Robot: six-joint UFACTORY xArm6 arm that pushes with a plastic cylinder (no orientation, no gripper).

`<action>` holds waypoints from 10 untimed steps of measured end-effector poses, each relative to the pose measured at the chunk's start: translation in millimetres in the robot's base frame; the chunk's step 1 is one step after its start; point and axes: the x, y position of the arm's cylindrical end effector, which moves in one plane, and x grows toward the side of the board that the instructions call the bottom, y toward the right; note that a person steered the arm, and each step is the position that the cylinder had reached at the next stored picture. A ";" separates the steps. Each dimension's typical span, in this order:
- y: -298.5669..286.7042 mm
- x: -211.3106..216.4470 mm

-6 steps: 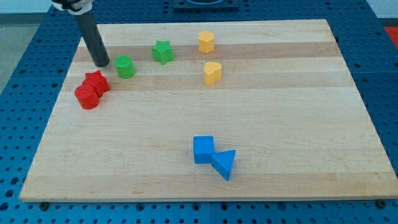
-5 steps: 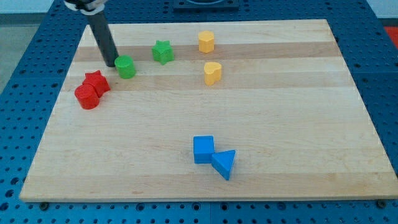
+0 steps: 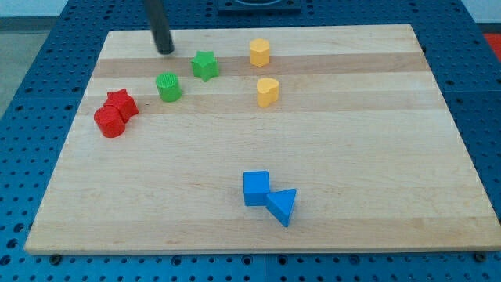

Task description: Move the hexagon towards the heart

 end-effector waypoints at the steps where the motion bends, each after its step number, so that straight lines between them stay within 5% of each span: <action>1: 74.5 -19.8; 4: 155.7 3.2; 10: 155.7 21.1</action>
